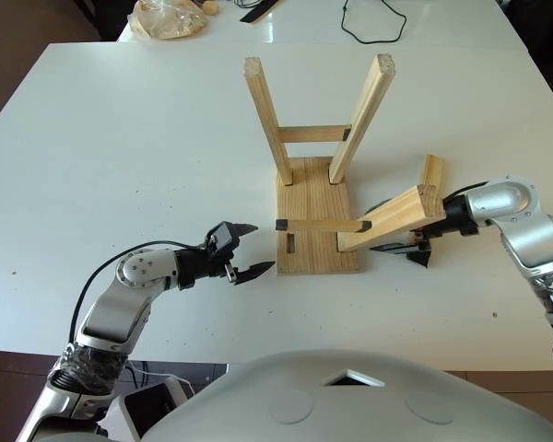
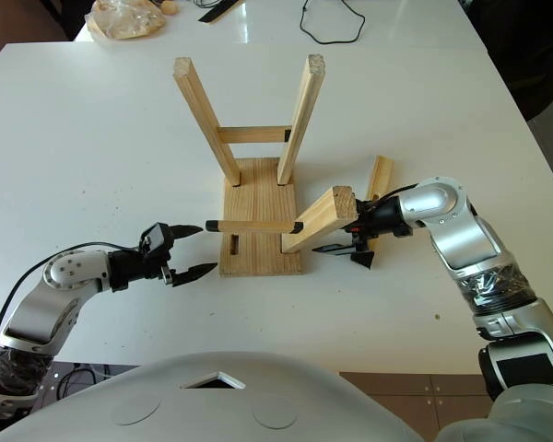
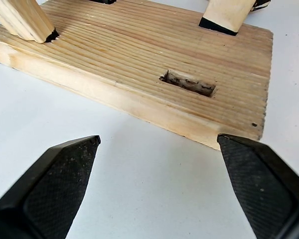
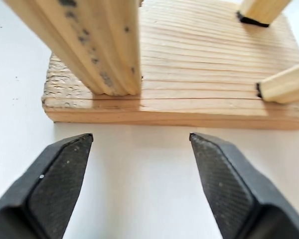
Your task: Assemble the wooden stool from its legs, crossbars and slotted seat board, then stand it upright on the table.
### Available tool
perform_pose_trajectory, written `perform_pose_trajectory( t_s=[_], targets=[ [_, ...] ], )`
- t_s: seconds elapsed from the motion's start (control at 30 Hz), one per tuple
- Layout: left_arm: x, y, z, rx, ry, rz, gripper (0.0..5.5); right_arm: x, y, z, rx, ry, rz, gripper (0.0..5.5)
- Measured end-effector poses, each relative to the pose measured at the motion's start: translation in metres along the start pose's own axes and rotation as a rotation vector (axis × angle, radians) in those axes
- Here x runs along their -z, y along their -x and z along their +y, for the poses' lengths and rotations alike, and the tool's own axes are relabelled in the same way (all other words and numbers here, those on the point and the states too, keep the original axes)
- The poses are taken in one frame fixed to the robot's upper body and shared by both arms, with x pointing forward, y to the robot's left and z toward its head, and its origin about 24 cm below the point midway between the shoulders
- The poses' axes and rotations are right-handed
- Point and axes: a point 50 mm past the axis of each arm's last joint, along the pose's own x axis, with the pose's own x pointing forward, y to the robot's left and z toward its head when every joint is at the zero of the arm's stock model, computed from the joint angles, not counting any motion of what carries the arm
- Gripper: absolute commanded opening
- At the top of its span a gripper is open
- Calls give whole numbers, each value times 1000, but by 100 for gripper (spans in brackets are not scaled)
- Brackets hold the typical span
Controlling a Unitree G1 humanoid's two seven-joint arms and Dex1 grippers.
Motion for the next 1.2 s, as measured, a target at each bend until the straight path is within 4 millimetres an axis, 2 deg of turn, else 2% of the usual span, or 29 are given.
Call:
perform_pose_trajectory(
  t_s=[0.1,0.17,0.3,0.4,0.47,0.63,0.77,0.9,1.07,1.2],
  targets=[
    [2,1,-3,-7,7,1,436,3,17,1,91,-41,-9,359],
    [2,2,-6,-21,13,-1,436,8,33,1,213,-97,-1,359],
    [9,9,-16,-63,47,6,436,19,53,3,488,-289,29,416],
    [13,12,-21,-85,73,8,436,12,46,12,560,-423,-14,461],
    [13,14,-25,-103,81,3,436,8,38,22,600,-521,-11,461],
    [13,19,-25,-153,91,1,436,25,29,44,767,-744,105,461],
    [10,19,-25,-180,88,-15,436,36,30,53,867,-771,198,461],
    [10,17,-28,-197,102,-31,436,42,22,66,846,-823,225,461],
    [12,15,-33,-214,120,-35,436,44,22,68,844,-831,227,461],
    [12,14,-33,-229,128,-45,436,51,27,64,863,-859,210,411]
  ],
)
